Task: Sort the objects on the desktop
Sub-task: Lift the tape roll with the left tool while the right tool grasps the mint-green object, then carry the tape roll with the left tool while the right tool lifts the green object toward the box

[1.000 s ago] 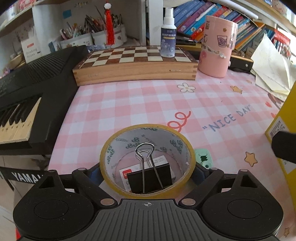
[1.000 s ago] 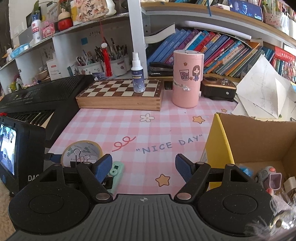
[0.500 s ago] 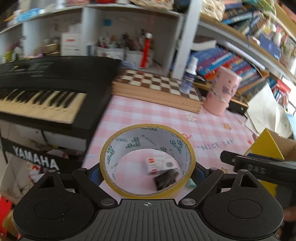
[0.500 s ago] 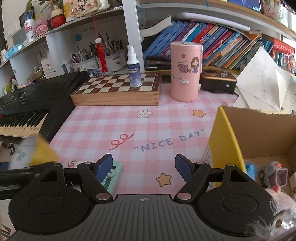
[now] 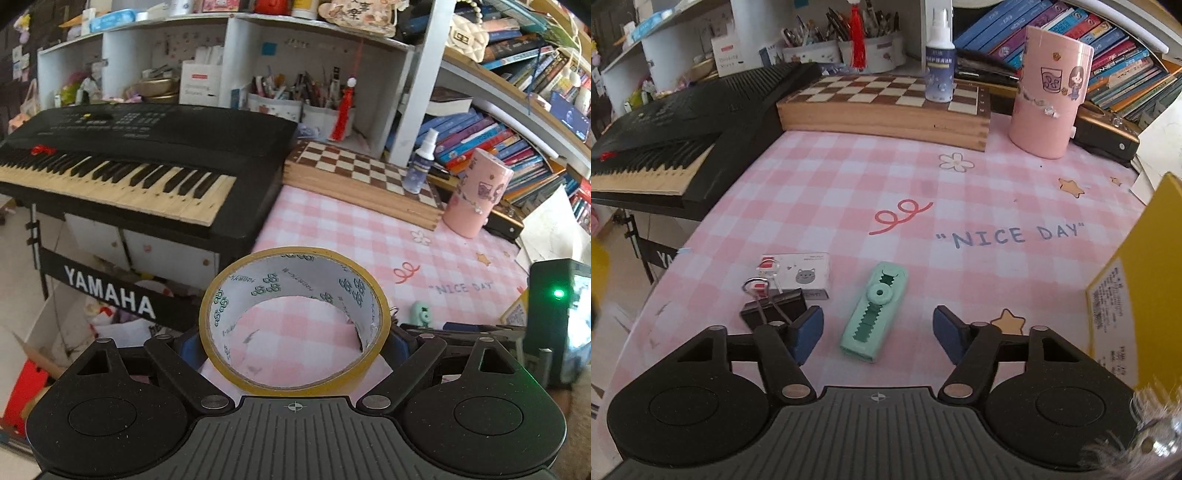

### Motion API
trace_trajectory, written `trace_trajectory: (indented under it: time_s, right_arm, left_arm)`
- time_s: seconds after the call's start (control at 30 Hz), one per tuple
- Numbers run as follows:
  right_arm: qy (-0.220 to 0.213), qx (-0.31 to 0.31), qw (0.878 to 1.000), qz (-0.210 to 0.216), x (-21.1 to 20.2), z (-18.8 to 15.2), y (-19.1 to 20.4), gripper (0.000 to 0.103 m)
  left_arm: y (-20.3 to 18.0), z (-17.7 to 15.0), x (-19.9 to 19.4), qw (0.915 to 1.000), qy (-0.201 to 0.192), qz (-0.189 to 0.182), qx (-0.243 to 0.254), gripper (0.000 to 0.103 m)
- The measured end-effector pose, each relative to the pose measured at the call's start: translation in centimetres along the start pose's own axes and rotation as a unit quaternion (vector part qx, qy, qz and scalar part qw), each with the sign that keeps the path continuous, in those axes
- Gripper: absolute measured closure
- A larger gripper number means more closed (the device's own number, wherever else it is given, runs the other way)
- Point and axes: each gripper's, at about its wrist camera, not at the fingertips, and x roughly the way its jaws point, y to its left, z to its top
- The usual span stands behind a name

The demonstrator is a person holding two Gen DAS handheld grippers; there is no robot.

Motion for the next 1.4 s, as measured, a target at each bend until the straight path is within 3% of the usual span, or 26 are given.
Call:
trace_trajectory:
  time_s: [0.13,0.2,0.23,0.4,0.8,1.4]
  right_arm:
    - [-0.011,-0.02,1.0,-0.015,0.7,0.2,0.3,0.051]
    - [-0.016,-0.028,0.999,-0.012,0.5,0.2,0.2,0.074]
    - [-0.017,-0.032,0.999,-0.01,0.4,0.2,0.2,0.08]
    - [-0.009,-0.001,1.0,0.009,-0.5,0.3,-0.7,0.08]
    - [-0.084,-0.003,0.995,0.048,-9.0,-0.4,-0.9,0.08]
    - [-0.088,0.002,0.996,0.002,-14.2,-4.6,-0.4,0.08]
  left_arm:
    - [0.0,0.0,-0.4,1.0,-0.004,0.004,0.005,0.011]
    - [0.0,0.0,-0.4,1.0,-0.004,0.003,0.007,0.011]
    - [0.0,0.0,-0.3,1.0,-0.003,0.002,0.007,0.011]
    - [-0.3,-0.1,-0.6,0.9999,-0.007,-0.007,0.012,0.011]
    - [-1.2,-0.4,-1.8,0.9985,-0.021,-0.042,0.028,0.011]
    - [-1.3,-2.0,-4.7,0.9946,-0.035,-0.087,0.044,0.011]
